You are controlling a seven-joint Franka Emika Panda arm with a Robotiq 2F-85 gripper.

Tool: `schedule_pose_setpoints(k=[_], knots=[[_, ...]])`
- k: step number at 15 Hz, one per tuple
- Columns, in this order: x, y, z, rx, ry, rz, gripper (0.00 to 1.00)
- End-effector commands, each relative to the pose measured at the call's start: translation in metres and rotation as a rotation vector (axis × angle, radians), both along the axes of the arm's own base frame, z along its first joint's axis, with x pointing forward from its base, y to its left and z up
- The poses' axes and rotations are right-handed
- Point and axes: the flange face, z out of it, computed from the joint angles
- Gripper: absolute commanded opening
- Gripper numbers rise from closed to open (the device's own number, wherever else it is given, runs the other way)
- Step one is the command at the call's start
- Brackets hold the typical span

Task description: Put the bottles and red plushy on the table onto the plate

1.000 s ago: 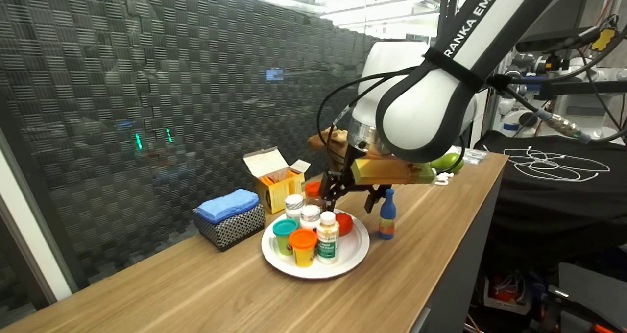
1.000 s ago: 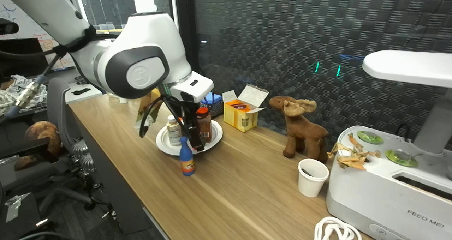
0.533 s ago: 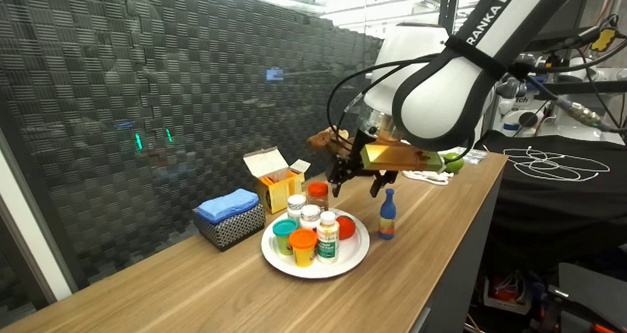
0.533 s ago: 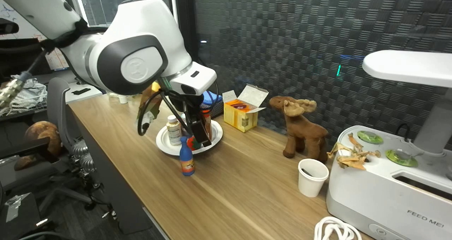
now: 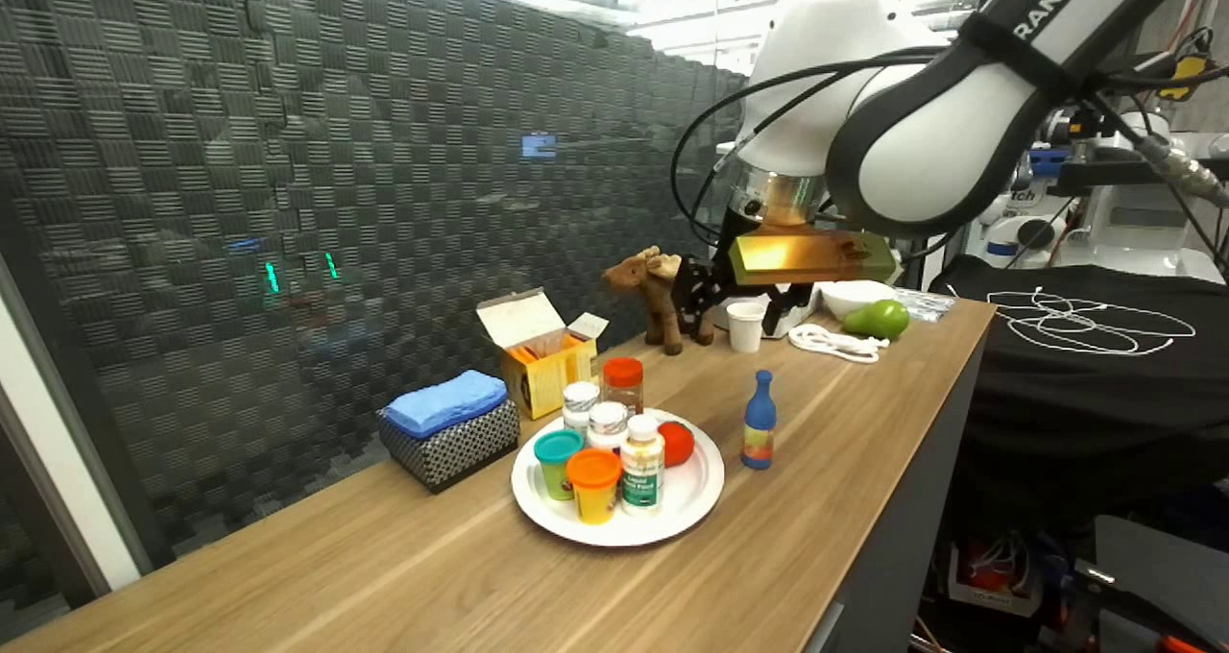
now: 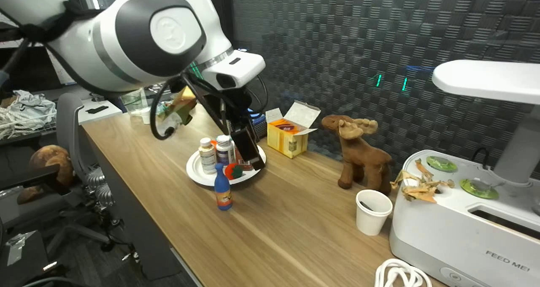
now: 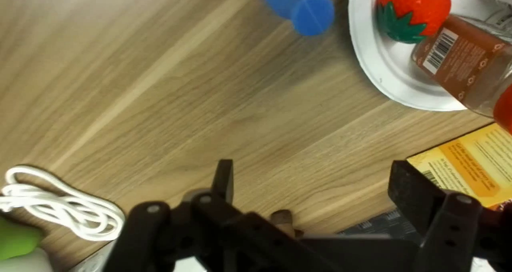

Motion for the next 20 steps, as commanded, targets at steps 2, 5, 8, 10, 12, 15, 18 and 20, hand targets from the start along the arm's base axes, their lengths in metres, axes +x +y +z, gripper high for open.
schedule_pose_setpoints(k=[2,5,8,10,12,15,18,20], knots=[[-0.002,0.033,0.027,0.037,0.234,0.027,1.00],[0.002,0.048,0.034,0.109,0.340,0.053,1.00],[0.004,0.047,0.035,0.127,0.382,0.031,1.00],[0.004,0.039,0.033,0.110,0.382,0.006,1.00],[0.001,0.032,0.027,0.128,0.368,0.003,1.00],[-0.002,0.022,0.017,0.138,0.342,-0.010,1.00],[-0.003,0.015,0.009,0.147,0.327,-0.016,1.00],[-0.004,0.012,0.003,0.157,0.321,-0.017,1.00]])
